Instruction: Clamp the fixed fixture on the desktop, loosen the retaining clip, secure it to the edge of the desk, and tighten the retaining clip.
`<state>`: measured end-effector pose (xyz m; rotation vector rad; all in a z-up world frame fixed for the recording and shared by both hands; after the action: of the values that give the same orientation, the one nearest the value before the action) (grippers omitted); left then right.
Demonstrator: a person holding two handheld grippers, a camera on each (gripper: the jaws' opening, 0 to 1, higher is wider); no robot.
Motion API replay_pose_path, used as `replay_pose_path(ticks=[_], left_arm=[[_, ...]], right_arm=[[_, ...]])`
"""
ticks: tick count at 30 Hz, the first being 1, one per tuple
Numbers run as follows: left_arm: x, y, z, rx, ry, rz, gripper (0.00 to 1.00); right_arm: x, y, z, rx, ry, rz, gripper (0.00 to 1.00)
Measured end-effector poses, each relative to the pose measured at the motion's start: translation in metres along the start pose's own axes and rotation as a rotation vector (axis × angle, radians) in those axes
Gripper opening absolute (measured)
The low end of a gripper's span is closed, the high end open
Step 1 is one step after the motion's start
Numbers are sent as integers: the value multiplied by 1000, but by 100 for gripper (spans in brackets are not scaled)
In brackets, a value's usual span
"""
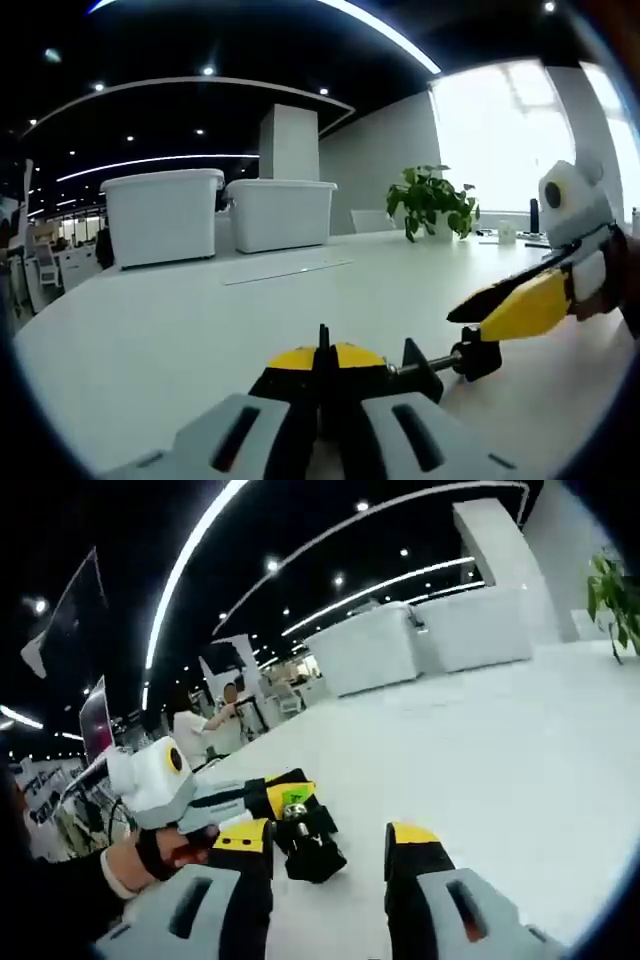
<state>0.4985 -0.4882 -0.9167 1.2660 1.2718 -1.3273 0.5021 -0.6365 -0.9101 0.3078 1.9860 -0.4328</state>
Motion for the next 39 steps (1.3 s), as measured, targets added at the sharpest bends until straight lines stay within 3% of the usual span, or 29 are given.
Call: replay_pose_path(ticks=[3,8,12,20,22,24,27,30,36,39], left_arm=[[0,0,0,1,1,0,4],[0,0,0,1,1,0,4],[-1,2,0,-1,0,0,4],[-1,2,-2,-9,1,0,4],[-1,2,-2,-9,1,0,4],[-1,1,-2,-9,2,1,4],[-1,1,-2,-10,3,1,4],[-1,1,-2,-11,8,3,4],[-1,0,-2,-15,16,4,4],[-1,1,-1,-12,18,4,4]], right_arm=[[10,5,-2,-24,61,-7,35],[13,10,-6,-45,148,5,22],[12,10,-6,-47,105,0,22],[12,11,-23,5,-539,-44,21],[13,11,-25,25,-632,-47,21],[14,12,-29,53,-790,-74,21],[16,13,-34,87,-926,-98,21],[18,14,-43,125,-1235,-142,21],[16,14,-34,98,-1130,-137,23],[14,13,-39,10,-915,-71,31]])
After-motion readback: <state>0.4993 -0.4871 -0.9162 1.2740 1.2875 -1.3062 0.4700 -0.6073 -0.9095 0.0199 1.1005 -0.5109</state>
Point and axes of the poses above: the point that each gripper's makers call its tool centre point, and the gripper's own axes: y roughly forward along the fingers, z roughly to its right, x roughly out of its underside, the point moved 6 cm from there along -y, roughly backward along the fingers, and after that the axes turned 14 degrees about -x, right-handed, at the moved point
